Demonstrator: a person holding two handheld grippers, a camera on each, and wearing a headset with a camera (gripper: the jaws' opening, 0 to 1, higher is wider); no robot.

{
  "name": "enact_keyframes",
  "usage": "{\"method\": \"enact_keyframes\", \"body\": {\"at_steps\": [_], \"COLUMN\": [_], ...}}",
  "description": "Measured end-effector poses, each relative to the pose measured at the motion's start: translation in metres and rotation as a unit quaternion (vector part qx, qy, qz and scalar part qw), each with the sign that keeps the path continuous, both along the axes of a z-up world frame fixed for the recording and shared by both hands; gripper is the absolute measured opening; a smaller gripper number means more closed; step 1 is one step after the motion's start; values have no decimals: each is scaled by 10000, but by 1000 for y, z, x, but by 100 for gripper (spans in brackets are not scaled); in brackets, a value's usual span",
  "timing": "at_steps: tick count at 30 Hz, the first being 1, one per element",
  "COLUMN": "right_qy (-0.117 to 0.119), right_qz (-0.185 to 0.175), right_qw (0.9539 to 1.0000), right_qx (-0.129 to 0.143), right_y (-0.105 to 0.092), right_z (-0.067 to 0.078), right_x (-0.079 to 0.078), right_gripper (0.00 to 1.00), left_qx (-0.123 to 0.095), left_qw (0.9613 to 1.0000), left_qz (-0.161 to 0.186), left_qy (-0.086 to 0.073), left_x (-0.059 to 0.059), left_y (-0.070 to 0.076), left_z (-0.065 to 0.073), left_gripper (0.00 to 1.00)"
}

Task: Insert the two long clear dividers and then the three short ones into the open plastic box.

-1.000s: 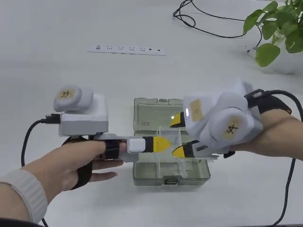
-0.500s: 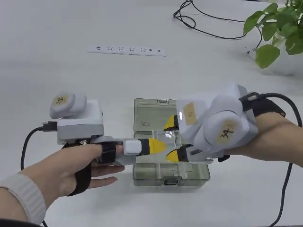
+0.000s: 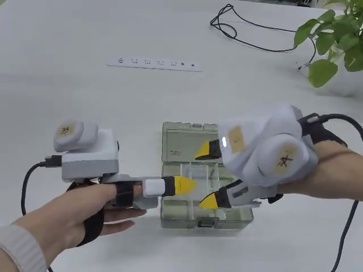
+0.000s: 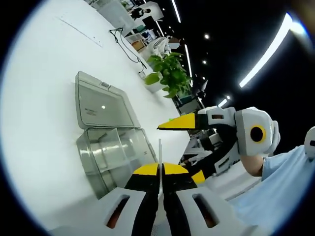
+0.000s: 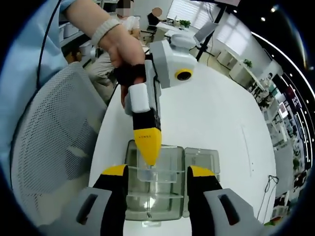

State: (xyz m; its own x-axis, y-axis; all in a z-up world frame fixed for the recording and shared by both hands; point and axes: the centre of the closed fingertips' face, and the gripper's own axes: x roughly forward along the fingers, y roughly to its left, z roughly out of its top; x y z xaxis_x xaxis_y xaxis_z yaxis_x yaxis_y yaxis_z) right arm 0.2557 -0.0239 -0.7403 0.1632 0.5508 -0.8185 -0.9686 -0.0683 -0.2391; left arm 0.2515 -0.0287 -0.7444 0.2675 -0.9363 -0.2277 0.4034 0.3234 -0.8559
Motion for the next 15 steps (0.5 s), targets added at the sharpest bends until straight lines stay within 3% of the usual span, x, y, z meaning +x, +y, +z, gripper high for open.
{"method": "enact_keyframes", "body": {"at_steps": [2, 3, 6, 8, 9, 11, 15], "right_qy": [138, 197, 729, 990, 1072, 1219, 1385], "right_qz": [-72, -112, -265, -295, -264, -255, -145], "right_qw": [9999, 9997, 9970, 9946, 9938, 9922, 9902], "right_qx": [41, 54, 51, 95, 119, 83, -56], "right_y": [-3, -5, -11, -12, -13, -15, -16], "right_z": [3, 5, 7, 10, 12, 14, 13], "right_x": [1, 3, -4, -8, -8, -10, -11], "right_gripper": [46, 47, 52, 53, 52, 48, 49], "left_qx": [42, 73, 148, 294, 436, 526, 745], "left_qw": [9998, 9988, 9946, 9887, 9828, 9769, 9601], "left_qz": [-54, -154, -333, -472, -586, -719, -982], "left_qy": [-177, -467, -967, -1392, -1695, -1941, -2509], "left_x": [-1, -2, -7, -11, -13, -18, -24], "left_y": [2, 3, 5, 6, 6, 6, 4], "left_z": [3, 5, 10, 12, 12, 13, 12], "left_gripper": [0, 0, 0, 0, 0, 0, 0]}}
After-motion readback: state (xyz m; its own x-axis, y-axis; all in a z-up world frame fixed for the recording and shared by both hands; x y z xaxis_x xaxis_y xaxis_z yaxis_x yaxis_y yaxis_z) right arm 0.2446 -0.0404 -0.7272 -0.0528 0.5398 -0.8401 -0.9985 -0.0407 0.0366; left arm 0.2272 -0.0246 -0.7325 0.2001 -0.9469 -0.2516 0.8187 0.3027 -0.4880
